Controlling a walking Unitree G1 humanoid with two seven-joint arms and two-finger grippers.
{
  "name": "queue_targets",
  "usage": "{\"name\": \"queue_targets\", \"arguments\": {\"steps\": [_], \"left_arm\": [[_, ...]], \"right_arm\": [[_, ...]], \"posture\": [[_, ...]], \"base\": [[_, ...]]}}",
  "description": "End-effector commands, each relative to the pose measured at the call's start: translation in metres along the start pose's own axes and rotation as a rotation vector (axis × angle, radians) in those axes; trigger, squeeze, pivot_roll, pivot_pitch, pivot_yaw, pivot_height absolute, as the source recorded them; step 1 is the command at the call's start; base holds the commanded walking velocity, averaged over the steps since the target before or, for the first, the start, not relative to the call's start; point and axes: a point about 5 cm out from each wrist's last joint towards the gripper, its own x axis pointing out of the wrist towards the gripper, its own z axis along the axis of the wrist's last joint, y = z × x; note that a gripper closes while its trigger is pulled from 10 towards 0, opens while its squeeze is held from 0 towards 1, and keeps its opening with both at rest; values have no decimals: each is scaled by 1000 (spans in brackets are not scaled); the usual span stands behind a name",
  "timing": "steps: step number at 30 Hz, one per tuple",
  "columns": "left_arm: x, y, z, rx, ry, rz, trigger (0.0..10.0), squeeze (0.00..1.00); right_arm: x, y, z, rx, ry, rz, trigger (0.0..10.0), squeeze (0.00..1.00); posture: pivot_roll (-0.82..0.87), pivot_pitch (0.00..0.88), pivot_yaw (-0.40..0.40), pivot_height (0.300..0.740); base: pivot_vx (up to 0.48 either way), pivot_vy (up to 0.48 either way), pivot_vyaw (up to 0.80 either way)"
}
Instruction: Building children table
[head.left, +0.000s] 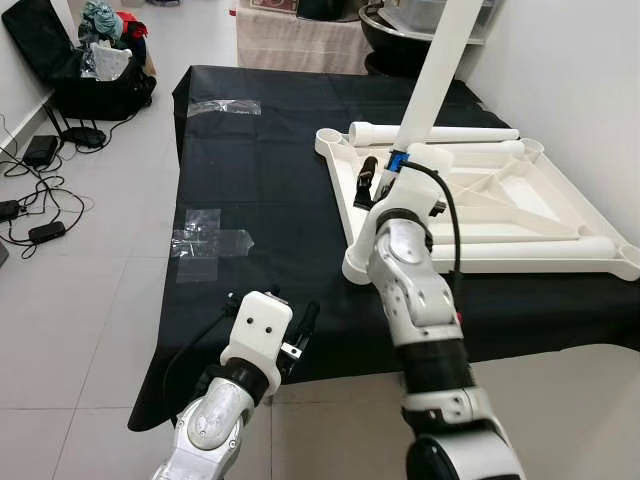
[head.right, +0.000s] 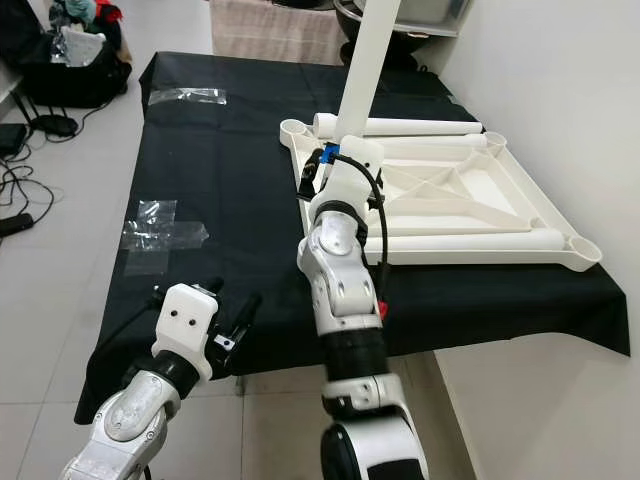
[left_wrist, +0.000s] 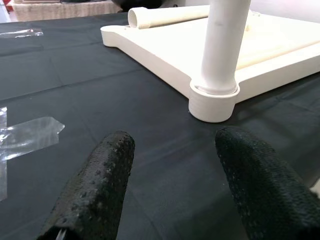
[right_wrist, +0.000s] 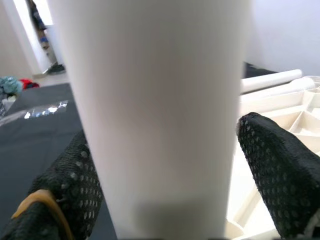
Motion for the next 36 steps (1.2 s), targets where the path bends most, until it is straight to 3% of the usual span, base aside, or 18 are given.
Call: {"name": "queue_targets", "arguments": {"steps": [1, 3, 6, 9, 17, 22, 29, 36], "left_arm": [[1, -4, -3, -12, 9, -7, 10000, 0], [1, -4, -3, -12, 9, -7, 10000, 0], [1, -3, -4, -12, 9, -7, 10000, 0], [1, -2, -4, -11, 9, -6, 10000, 0], [2, 0, -4, -8, 9, -8, 10000, 0], [2, 2, -4, -11, 8, 1, 10000, 0], [1, 2, -4, 5, 11, 0, 10000, 0], [0, 2, -5, 23, 16, 1, 10000, 0]], "right_arm": [[-13, -3, -18, 16, 40, 72, 10000, 0], [-13, -3, -18, 16, 40, 72, 10000, 0], [-29, -10, -27, 13, 42, 248, 10000, 0], [-38, -23, -33, -15, 34, 296, 10000, 0], [-49, -49, -35, -92, -7, 282, 10000, 0], [-54, -65, -45, -129, 33, 231, 10000, 0], [-67, -71, -60, -141, 99, 233, 10000, 0], [-71, -68, -66, -153, 120, 249, 10000, 0]], "posture": [[58, 149, -147, 740], [58, 149, -147, 740], [54, 148, -144, 740], [52, 146, -142, 740], [52, 142, -134, 740], [55, 140, -132, 740], [58, 131, -126, 740], [58, 125, -127, 740]], "base": [[0, 0, 0], [0, 0, 0], [0, 0, 0], [0, 0, 0], [0, 0, 0], [0, 0, 0], [0, 0, 0], [0, 0, 0]]}}
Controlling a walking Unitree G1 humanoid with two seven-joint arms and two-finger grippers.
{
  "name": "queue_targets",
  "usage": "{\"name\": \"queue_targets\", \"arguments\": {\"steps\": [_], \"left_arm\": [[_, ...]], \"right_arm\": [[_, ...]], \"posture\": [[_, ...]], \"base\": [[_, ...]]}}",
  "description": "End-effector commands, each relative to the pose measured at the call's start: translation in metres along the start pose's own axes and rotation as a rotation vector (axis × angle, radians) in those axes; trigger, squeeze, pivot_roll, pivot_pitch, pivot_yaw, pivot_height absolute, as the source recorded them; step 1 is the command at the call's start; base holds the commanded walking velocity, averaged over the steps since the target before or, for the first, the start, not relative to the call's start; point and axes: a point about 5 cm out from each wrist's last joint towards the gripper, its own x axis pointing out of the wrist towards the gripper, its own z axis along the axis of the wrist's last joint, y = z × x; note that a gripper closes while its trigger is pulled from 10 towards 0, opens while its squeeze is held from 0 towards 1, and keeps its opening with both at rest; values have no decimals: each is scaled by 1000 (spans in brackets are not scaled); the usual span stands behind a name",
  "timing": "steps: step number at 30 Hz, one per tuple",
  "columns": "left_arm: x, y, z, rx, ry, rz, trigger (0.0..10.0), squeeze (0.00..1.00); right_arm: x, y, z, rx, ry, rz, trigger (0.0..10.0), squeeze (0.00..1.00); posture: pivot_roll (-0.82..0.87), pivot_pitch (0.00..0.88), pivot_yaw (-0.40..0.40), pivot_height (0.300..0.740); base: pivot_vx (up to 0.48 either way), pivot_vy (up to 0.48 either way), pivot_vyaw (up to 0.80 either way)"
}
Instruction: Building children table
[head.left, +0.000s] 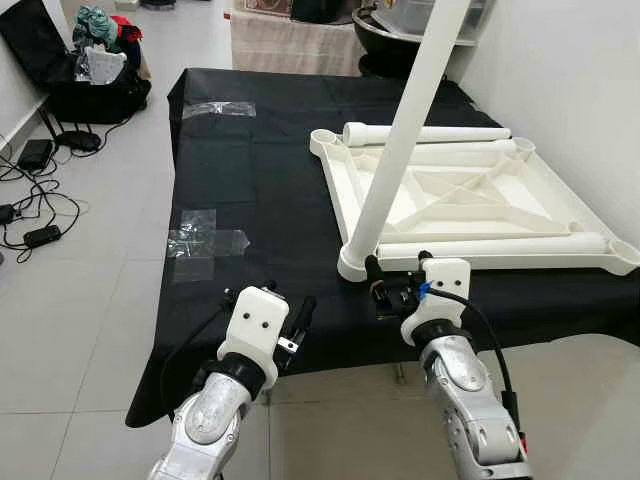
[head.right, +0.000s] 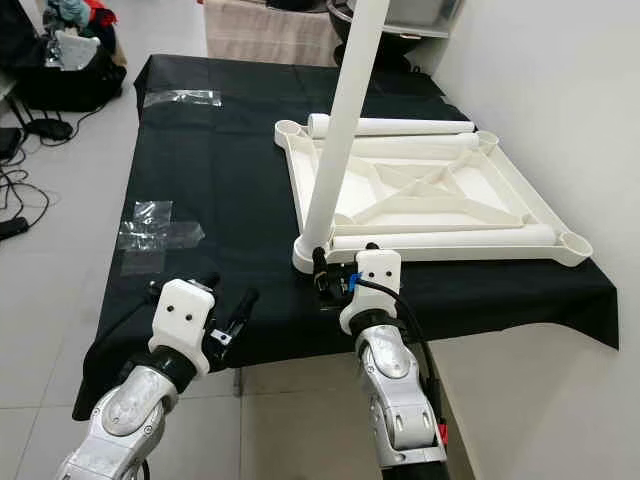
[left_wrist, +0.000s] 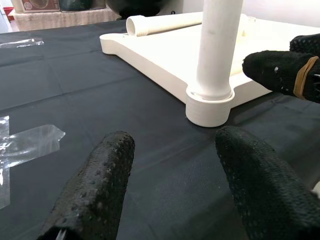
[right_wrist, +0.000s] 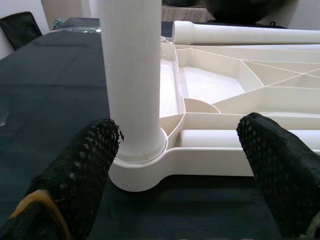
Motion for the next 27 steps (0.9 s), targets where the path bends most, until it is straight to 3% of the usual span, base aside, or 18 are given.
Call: {"name": "queue_targets", "arguments": {"steps": [1, 6, 27], "left_arm": [[-2, -2, -6, 10, 25, -5, 10000, 0], [-2, -3, -6, 14, 22, -2, 10000, 0], [-2, -3, -9, 28, 32, -15, 10000, 0]], "right_arm": [[-2, 0, -1, -11, 8, 3, 10000, 0], [-2, 0, -2, -18, 13, 8, 10000, 0], [8, -10, 2, -43, -3, -43, 10000, 0]], "posture": [[59, 123, -127, 740], [59, 117, -129, 740], [61, 114, -124, 740]], "base": [[0, 0, 0], [0, -111, 0], [300, -346, 0]]}}
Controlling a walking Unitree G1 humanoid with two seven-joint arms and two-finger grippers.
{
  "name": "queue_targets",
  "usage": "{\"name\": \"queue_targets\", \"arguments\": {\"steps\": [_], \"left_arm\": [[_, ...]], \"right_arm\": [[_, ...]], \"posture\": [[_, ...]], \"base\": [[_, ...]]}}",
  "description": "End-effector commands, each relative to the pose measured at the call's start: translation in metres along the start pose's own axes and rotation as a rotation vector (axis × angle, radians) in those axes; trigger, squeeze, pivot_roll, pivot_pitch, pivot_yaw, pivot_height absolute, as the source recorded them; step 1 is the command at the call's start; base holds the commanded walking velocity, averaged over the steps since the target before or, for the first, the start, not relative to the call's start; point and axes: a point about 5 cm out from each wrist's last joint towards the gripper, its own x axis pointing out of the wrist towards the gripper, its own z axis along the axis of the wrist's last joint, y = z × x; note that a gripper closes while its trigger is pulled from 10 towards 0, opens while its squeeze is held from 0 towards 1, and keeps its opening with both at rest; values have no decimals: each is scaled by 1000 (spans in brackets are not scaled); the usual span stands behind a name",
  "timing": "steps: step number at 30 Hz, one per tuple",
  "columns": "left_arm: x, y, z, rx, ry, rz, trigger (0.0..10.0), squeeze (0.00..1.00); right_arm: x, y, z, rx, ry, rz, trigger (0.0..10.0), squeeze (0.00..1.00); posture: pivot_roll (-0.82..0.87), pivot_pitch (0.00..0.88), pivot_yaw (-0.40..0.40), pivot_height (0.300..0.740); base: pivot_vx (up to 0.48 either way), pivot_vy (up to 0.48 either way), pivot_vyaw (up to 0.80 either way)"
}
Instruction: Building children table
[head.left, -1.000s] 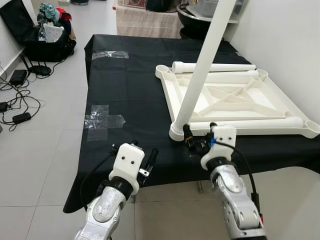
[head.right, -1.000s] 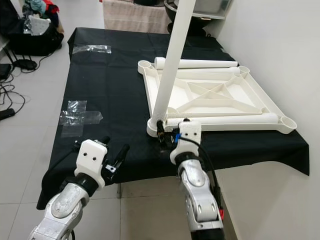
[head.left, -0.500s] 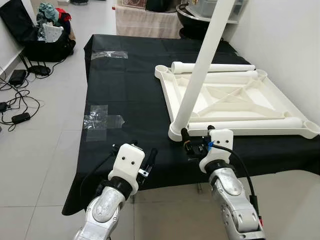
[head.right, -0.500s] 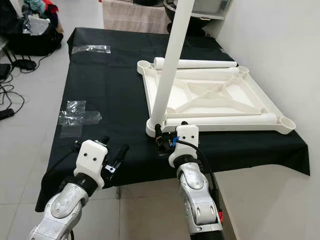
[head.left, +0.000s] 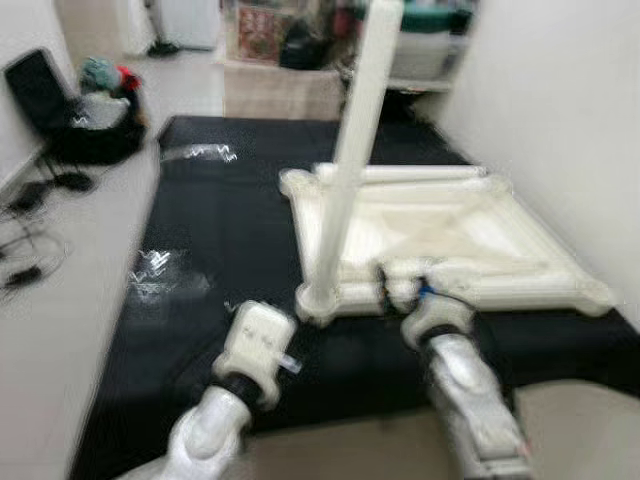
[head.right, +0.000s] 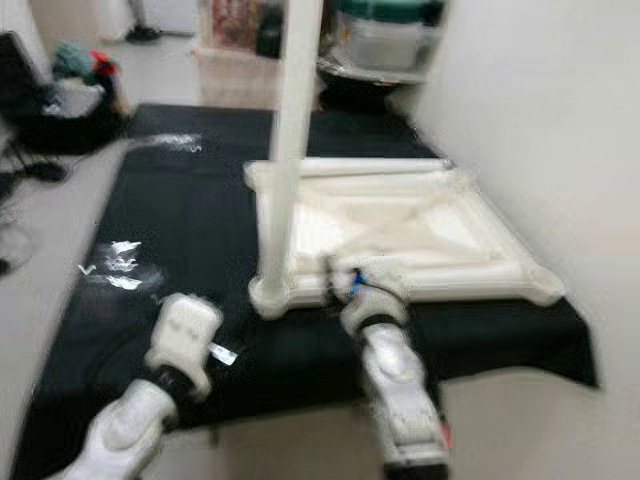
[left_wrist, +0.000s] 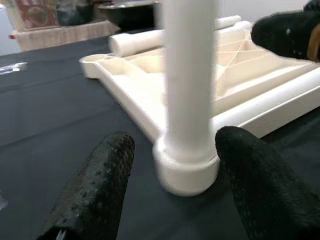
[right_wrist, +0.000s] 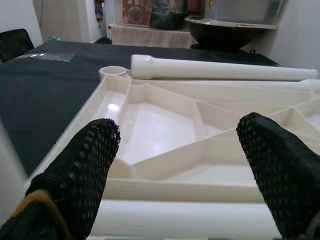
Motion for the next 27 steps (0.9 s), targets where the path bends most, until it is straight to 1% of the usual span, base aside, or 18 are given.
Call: {"name": "queue_targets", "arguments": {"steps": [1, 4, 6, 11, 12, 16, 17, 18, 19, 20, 21, 23, 25, 27], "left_arm": [[0, -8, 0, -18, 3, -30, 10000, 0], [0, -8, 0, -19, 6, -40, 10000, 0], [1, -7, -1, -25, 11, -29, 10000, 0], [1, -7, -1, -42, 16, -18, 10000, 0], [2, -6, -1, -50, 19, -14, 10000, 0], [5, -3, 2, -35, 13, 5, 10000, 0], [8, 1, 5, -60, 8, 25, 10000, 0], [8, 1, 5, -60, 8, 25, 10000, 0], [13, 6, 7, -59, 5, 42, 10000, 0], [19, 16, 9, -68, -2, 76, 10000, 0], [19, 16, 9, -68, -2, 76, 10000, 0], [26, 37, 12, -51, -13, 151, 10000, 0], [26, 37, 12, -51, -13, 151, 10000, 0], [28, 64, 14, -8, -13, 279, 10000, 0]], "right_arm": [[-2, -15, -4, -34, 14, -54, 10000, 0], [0, -18, -1, -57, 3, -70, 10000, 0], [2, -22, -1, -48, 7, -86, 10000, 0], [4, -24, 0, -43, 3, -91, 10000, 0], [5, -24, 0, -44, 1, -90, 10000, 0], [7, -25, 1, -45, -2, -88, 10000, 0], [8, -25, 2, -44, -6, -87, 10000, 0], [8, -25, 2, -44, -6, -87, 10000, 0], [10, -26, 4, -47, -12, -92, 10000, 0], [14, -29, 8, -49, -28, -104, 10000, 0], [14, -29, 8, -49, -28, -104, 10000, 0], [22, -37, 18, -56, -59, -133, 10000, 0], [22, -37, 18, -56, -59, -133, 10000, 0], [31, -47, 31, -72, -94, -169, 10000, 0]], "posture": [[63, 117, -126, 740], [64, 121, -125, 740], [64, 123, -125, 740], [63, 127, -124, 740], [63, 127, -124, 740], [61, 131, -121, 740], [64, 131, -123, 740], [64, 131, -123, 740], [64, 134, -123, 740], [63, 134, -120, 740], [63, 134, -120, 740], [63, 136, -119, 740], [63, 136, -119, 740], [63, 140, -119, 740]], "base": [[259, -401, 0], [274, -391, 0], [0, 0, 0], [0, 0, 0], [0, 0, 0], [0, 0, 0], [0, 0, 0], [0, 0, 0], [0, 0, 0], [0, 0, 0], [0, 0, 0], [0, 0, 0], [0, 0, 0], [0, 0, 0]]}}
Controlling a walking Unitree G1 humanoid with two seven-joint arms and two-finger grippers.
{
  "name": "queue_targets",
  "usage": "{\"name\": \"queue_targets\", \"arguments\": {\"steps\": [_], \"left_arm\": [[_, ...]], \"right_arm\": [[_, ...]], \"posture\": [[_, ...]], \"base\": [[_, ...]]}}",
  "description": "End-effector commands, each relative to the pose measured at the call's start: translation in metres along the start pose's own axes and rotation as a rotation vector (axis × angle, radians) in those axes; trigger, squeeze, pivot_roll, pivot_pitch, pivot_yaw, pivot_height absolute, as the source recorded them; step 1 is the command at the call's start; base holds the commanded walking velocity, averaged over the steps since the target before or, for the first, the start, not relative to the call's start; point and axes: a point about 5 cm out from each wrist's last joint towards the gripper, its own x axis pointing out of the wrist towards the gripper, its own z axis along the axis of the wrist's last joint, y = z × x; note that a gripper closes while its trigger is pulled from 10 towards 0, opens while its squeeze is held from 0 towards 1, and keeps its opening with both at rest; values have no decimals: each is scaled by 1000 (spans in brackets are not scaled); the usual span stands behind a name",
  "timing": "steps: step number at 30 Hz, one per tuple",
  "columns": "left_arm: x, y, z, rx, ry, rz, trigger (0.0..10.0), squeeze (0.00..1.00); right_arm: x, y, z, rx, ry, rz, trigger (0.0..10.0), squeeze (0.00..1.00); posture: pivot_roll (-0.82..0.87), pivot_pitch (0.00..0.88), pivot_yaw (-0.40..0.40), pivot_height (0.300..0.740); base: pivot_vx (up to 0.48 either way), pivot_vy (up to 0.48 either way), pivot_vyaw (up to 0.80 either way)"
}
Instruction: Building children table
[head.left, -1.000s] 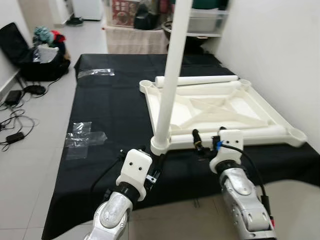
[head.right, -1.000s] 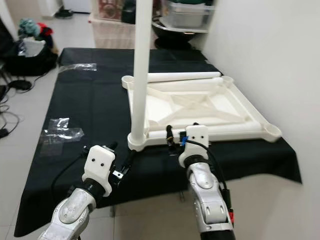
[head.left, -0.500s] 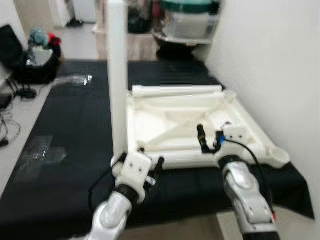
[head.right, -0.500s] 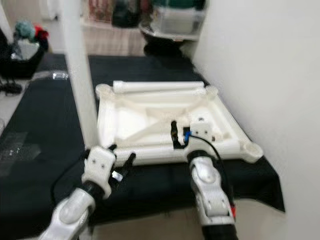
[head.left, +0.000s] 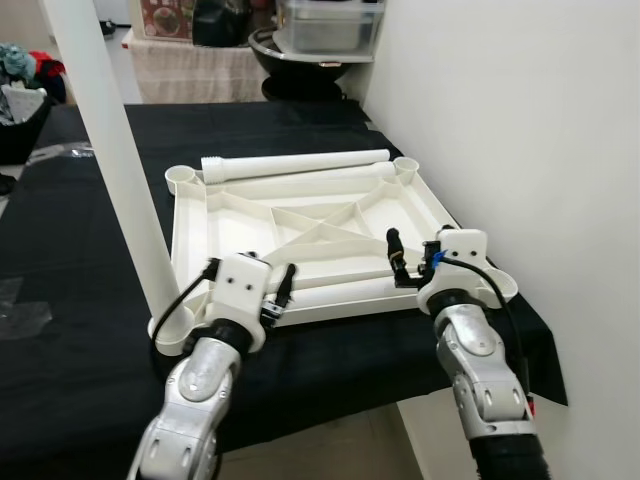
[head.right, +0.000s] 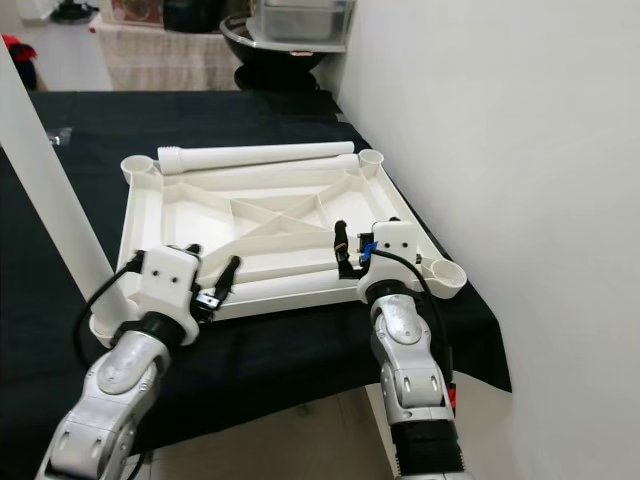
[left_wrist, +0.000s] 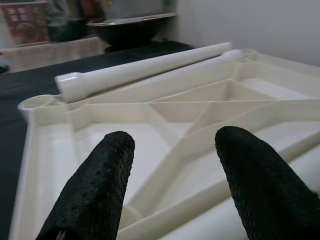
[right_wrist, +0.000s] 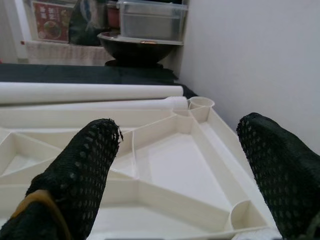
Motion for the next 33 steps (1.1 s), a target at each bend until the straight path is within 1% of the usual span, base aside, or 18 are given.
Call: {"name": "queue_targets", "arguments": {"steps": [1, 2, 3, 6, 9, 10, 12, 16, 17, 18, 20, 22, 25, 28, 30, 31, 32, 33], "left_arm": [[2, 22, -3, 27, 28, 114, 10000, 0], [2, 22, -3, 27, 28, 114, 10000, 0], [1, 33, -4, 39, 37, 172, 10000, 0], [0, 39, -5, 45, 45, 207, 10000, 0], [-12, 68, -17, 124, 103, 328, 10000, 0], [-12, 68, -17, 124, 103, 328, 10000, 0], [-19, 87, -25, 156, 139, 388, 10000, 0], [-35, 139, -38, 257, 201, 530, 10000, 0], [-35, 139, -38, 257, 201, 530, 10000, 0], [-46, 166, -43, 310, 234, 582, 10000, 0], [-55, 189, -44, 354, 257, 625, 10000, 0], [-59, 202, -44, 383, 271, 648, 10000, 0], [-60, 211, -43, 394, 274, 649, 10000, 0], [-56, 211, -39, 385, 247, 632, 10000, 0], [-39, 180, -36, 285, 176, 508, 10000, 0], [-31, 158, -35, 224, 145, 412, 10000, 0], [-31, 158, -35, 224, 145, 412, 10000, 0], [-22, 126, -33, 163, 114, 287, 10000, 0]], "right_arm": [[7, -14, 6, -3, -23, -55, 10000, 0], [7, -14, 6, -3, -23, -55, 10000, 0], [11, -19, 10, -9, -34, -70, 10000, 0], [14, -22, 11, -13, -40, -78, 10000, 0], [26, -32, 22, -21, -72, -114, 10000, 0], [26, -32, 22, -21, -72, -114, 10000, 0], [31, -36, 27, -23, -85, -129, 10000, 0], [37, -42, 34, -26, -105, -148, 10000, 0], [37, -42, 34, -26, -105, -148, 10000, 0], [38, -42, 35, -25, -110, -149, 10000, 0], [39, -41, 36, -20, -113, -143, 10000, 0], [39, -39, 36, -14, -115, -137, 10000, 0], [39, -37, 36, -10, -114, -127, 10000, 0], [40, -35, 36, 12, -109, -118, 10000, 0], [42, -25, 34, 49, -83, -53, 10000, 0], [42, -18, 32, 77, -67, -8, 10000, 0], [42, -18, 32, 77, -67, -8, 10000, 0], [43, -10, 28, 90, -18, 63, 10000, 0]], "posture": [[65, 140, -118, 740], [65, 140, -118, 740], [66, 142, -121, 740], [66, 142, -121, 740], [71, 146, -124, 740], [71, 146, -124, 740], [70, 147, -124, 740], [71, 149, -122, 740], [71, 149, -122, 740], [73, 148, -121, 740], [77, 149, -123, 740], [77, 149, -123, 740], [75, 148, -118, 740], [77, 147, -120, 740], [74, 142, -122, 740], [74, 142, -122, 740], [74, 142, -122, 740], [72, 138, -121, 740]], "base": [[0, 0, 0], [0, 0, 0], [0, 0, 0], [0, 0, 0], [0, 0, 0], [0, 0, 0], [0, 0, 0], [0, 0, 0], [0, 0, 0], [0, 0, 0], [0, 0, 0], [0, 0, 0], [0, 0, 0], [0, 0, 0], [0, 0, 0], [0, 0, 0], [0, 0, 0], [0, 0, 0]]}}
